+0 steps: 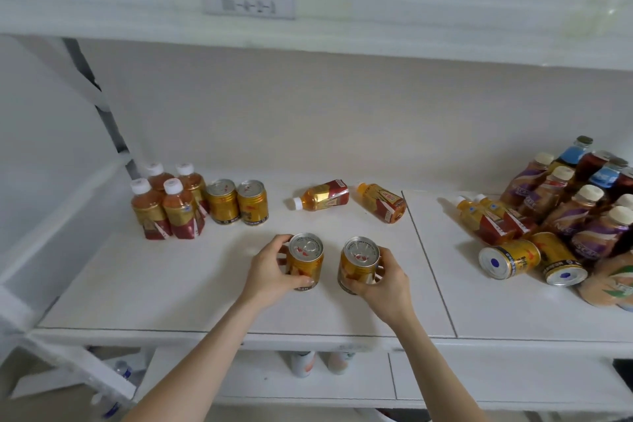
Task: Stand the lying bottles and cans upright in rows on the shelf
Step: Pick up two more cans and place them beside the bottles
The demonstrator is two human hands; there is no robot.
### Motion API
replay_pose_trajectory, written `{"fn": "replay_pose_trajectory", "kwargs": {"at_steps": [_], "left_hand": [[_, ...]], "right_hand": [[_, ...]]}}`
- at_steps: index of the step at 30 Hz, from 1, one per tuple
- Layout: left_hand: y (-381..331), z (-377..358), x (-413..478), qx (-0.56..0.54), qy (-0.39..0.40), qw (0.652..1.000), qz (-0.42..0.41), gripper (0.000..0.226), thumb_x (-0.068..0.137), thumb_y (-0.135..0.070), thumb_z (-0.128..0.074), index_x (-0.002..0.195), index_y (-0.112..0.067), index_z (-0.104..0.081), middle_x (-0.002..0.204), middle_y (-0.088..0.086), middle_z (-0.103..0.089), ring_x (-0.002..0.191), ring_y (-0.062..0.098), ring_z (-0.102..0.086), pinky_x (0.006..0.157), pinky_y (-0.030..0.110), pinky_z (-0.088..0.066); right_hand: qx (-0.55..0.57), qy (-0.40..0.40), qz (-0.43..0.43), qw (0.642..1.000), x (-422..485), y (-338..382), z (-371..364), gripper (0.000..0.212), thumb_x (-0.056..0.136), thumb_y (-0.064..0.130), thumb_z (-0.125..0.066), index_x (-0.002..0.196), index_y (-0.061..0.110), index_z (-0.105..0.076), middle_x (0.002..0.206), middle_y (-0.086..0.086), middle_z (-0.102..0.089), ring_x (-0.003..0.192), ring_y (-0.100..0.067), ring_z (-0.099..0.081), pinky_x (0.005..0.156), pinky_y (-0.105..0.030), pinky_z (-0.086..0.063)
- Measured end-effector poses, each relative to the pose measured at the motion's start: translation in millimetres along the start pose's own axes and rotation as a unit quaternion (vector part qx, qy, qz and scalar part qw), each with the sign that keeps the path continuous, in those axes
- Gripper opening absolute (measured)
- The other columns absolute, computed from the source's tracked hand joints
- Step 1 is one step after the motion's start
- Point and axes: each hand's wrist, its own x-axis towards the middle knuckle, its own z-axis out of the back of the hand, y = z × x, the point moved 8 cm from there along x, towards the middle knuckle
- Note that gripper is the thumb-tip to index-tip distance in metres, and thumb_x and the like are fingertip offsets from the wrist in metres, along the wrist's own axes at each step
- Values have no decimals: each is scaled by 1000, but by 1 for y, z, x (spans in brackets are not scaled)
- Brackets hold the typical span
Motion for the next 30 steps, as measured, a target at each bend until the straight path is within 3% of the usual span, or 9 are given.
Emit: {"fn": "replay_pose_trajectory", "kwargs": {"at_steps": [6, 11, 19, 23, 27, 30], "left_hand": [[20, 64, 7, 25, 24, 999, -14, 78, 50, -26, -92, 115, -37, -50, 101, -17, -58, 90, 4, -58, 67, 13, -42], [40, 106, 9, 33, -2, 999, -17, 77, 48, -23, -93, 112, -34, -51, 102, -10, -60, 94, 16, -61, 79, 28, -50], [74, 145, 36, 1, -53, 999, 13, 83, 51, -18, -92, 124, -24, -53, 106, -11, -58, 98, 14, -58, 84, 29, -46], [84, 153, 49, 8, -68, 997, 22, 90, 51, -14, -92, 131, -22, -52, 115, 0, -49, 103, 20, -56, 92, 33, -48], [85, 158, 58, 14, -106, 994, 13, 85, 51, -12, -91, 128, -18, -56, 122, 4, -59, 106, 21, -59, 95, 37, -49], [84, 160, 58, 16, -148, 989, 19, 78, 50, -11, -91, 119, -15, -58, 108, 2, -67, 97, 20, -62, 86, 34, -50]], "right_hand": [[-8, -32, -10, 999, -17, 33, -56, 63, 54, 35, -87, 105, 39, -51, 92, 23, -63, 89, 9, -57, 66, -11, -41], [-16, -37, -29, 999, -27, 55, -101, 61, 56, 34, -86, 107, 34, -53, 92, 20, -62, 87, 0, -57, 66, -11, -40], [-28, 10, -31, 999, 6, 79, -170, 68, 57, 30, -87, 116, 24, -54, 98, 12, -62, 89, -10, -57, 66, -14, -40], [-31, 37, -33, 998, 31, 82, -197, 71, 56, 28, -87, 118, 23, -54, 103, 9, -62, 95, -13, -59, 73, -19, -43], [-36, 45, -38, 998, 52, 82, -211, 75, 54, 29, -88, 120, 23, -53, 110, 2, -60, 100, -17, -58, 80, -27, -47], [-26, 46, -47, 998, 61, 81, -216, 76, 54, 28, -88, 120, 22, -51, 110, 3, -59, 98, -16, -57, 78, -24, -45]]}}
